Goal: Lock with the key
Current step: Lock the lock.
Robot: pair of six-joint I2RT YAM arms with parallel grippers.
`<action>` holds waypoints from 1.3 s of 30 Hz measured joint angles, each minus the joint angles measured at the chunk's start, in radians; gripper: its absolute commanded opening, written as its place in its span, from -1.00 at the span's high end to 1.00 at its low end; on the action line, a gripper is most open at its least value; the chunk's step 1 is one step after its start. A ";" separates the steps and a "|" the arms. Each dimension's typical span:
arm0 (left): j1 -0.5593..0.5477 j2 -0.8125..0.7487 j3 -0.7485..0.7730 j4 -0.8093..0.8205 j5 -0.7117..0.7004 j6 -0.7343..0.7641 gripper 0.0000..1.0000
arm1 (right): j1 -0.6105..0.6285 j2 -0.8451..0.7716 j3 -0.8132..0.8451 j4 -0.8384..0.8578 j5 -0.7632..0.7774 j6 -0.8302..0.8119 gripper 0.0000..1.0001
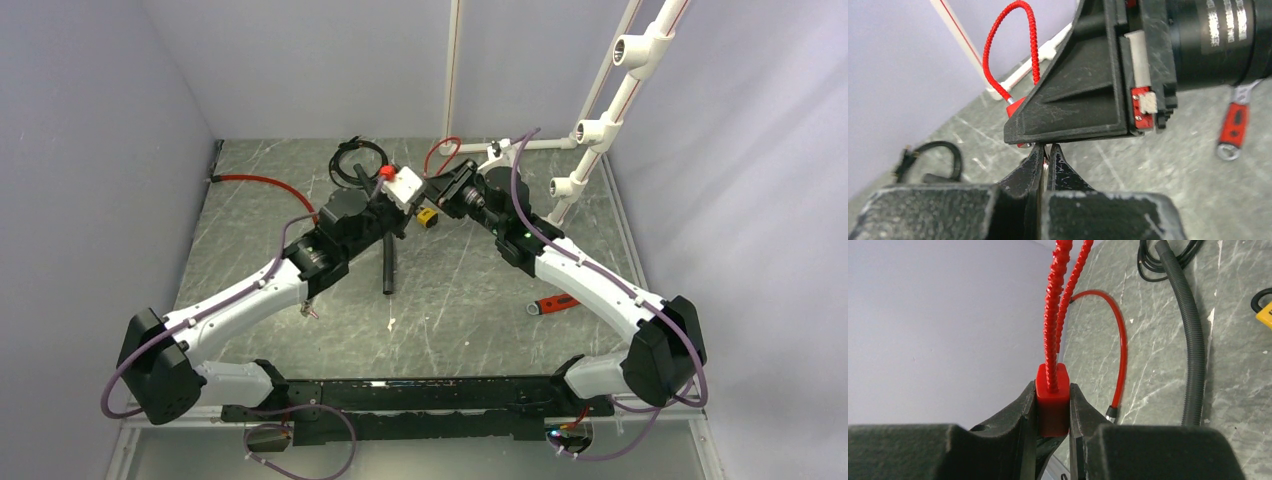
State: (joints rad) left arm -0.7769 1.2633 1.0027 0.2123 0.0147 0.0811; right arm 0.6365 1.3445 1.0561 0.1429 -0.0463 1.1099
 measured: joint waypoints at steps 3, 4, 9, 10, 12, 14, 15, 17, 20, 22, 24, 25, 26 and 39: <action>-0.054 0.006 0.013 -0.035 -0.082 0.155 1.00 | 0.000 -0.006 -0.002 -0.024 0.004 0.021 1.00; -0.071 0.006 0.013 -0.042 -0.105 0.201 1.00 | 0.000 -0.008 -0.003 -0.034 0.004 0.026 1.00; -0.169 0.014 0.013 -0.069 -0.261 0.467 1.00 | 0.000 -0.014 -0.005 -0.069 -0.008 0.068 1.00; -0.183 0.016 0.013 -0.072 -0.286 0.507 0.96 | 0.001 -0.016 -0.005 -0.075 -0.011 0.074 1.00; -0.206 0.018 0.013 -0.084 -0.324 0.571 0.61 | 0.002 -0.018 -0.005 -0.082 -0.016 0.082 1.00; -0.219 0.017 0.025 -0.130 -0.338 0.603 0.27 | 0.003 -0.019 -0.008 -0.091 -0.021 0.079 1.00; -0.221 0.016 0.036 -0.168 -0.334 0.606 0.12 | 0.004 -0.020 -0.011 -0.092 -0.024 0.077 1.00; -0.219 0.007 0.079 -0.309 -0.272 0.576 -0.09 | 0.008 -0.022 -0.028 -0.087 -0.037 0.056 1.00; -0.162 -0.054 0.114 -0.481 -0.030 0.466 -0.38 | 0.008 -0.025 -0.060 -0.049 -0.042 0.008 1.00; -0.088 -0.126 0.114 -0.564 0.145 0.377 -0.54 | 0.008 -0.031 -0.085 -0.010 -0.045 -0.032 1.00; 0.005 -0.194 0.116 -0.623 0.279 0.297 -0.58 | 0.006 -0.050 -0.121 0.036 -0.059 -0.080 1.00; 0.058 -0.225 0.124 -0.658 0.344 0.256 -0.57 | 0.005 -0.062 -0.138 0.056 -0.070 -0.105 1.00; 0.101 -0.243 0.138 -0.686 0.401 0.220 -0.55 | 0.005 -0.076 -0.156 0.079 -0.086 -0.131 1.00; 0.567 -0.005 0.226 -0.368 1.099 -0.568 -0.16 | 0.002 -0.184 -0.269 0.370 -0.485 -0.477 1.00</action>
State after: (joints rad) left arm -0.2100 1.2587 1.2289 -0.1558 1.1137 -0.4870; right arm 0.6380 1.1606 0.7876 0.5133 -0.5312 0.6327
